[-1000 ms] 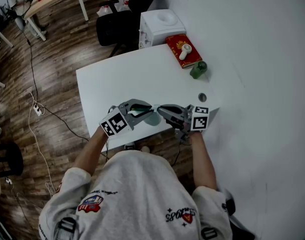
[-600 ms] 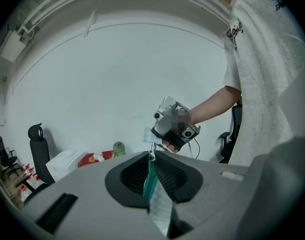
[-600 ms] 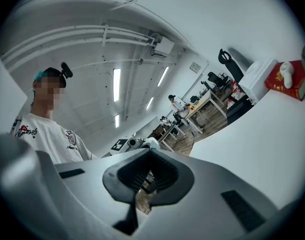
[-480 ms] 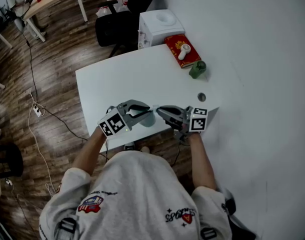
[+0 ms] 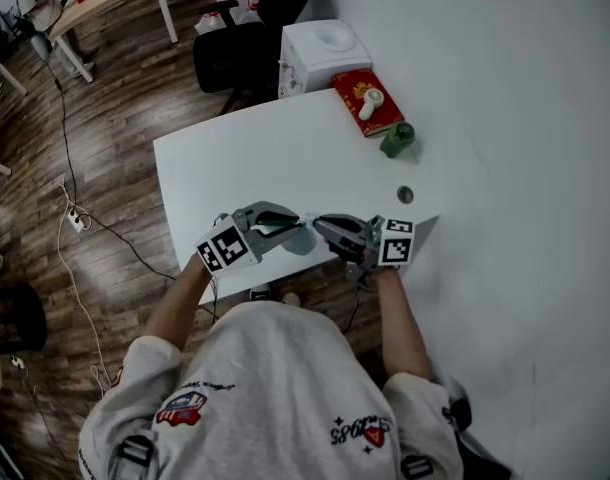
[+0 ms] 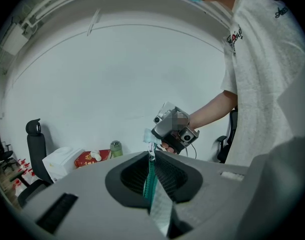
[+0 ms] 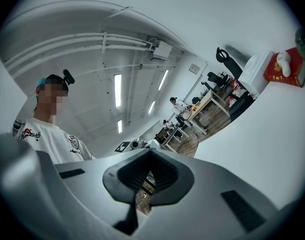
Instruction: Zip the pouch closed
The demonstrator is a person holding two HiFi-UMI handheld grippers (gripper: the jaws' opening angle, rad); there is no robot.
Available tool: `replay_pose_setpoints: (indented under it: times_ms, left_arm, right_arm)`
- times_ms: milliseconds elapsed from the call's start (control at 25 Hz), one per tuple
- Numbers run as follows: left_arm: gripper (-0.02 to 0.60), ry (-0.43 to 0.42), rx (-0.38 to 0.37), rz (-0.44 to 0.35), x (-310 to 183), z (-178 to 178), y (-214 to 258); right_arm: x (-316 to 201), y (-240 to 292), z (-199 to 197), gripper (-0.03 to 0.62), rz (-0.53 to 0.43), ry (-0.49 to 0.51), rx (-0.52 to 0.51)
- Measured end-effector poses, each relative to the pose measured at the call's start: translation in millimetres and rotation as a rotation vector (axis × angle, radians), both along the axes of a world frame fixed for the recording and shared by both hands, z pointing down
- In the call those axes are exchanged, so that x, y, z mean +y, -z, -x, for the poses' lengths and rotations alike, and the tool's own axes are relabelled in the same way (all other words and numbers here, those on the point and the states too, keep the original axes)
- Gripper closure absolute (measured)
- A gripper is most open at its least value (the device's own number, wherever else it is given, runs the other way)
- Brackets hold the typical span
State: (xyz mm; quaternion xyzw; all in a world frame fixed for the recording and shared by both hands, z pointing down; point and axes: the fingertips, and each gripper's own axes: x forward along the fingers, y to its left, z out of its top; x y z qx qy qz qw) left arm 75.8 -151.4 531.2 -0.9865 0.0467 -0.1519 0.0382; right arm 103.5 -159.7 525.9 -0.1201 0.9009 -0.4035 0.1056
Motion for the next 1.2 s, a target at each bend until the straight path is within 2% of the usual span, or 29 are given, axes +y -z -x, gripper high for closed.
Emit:
replay_pose_setpoints:
  times_ms: [320, 480, 640, 1000, 1200]
  left_arm:
    - [0.545, -0.039, -0.001, 0.061, 8, 3, 1]
    - [0.544, -0.089, -0.02, 0.1, 16, 7, -2]
    - [0.512, -0.132, -0.039, 0.132, 22, 7, -5]
    - [0.537, -0.135, -0.044, 0.163, 18, 10, -10]
    - [0.542, -0.108, -0.047, 0.135, 14, 11, -11]
  right_arm:
    - [6, 10, 15, 0.591, 0.007, 0.051, -0.015]
    - [11, 7, 19, 0.591, 0.009, 0.085, 0.007]
    - [15, 5, 21, 0.591, 0.016, 0.109, 0.024]
    - [14, -4, 18, 0.591, 0.022, 0.125, 0.07]
    - [12, -5, 19, 0.591, 0.016, 0.109, 0.084]
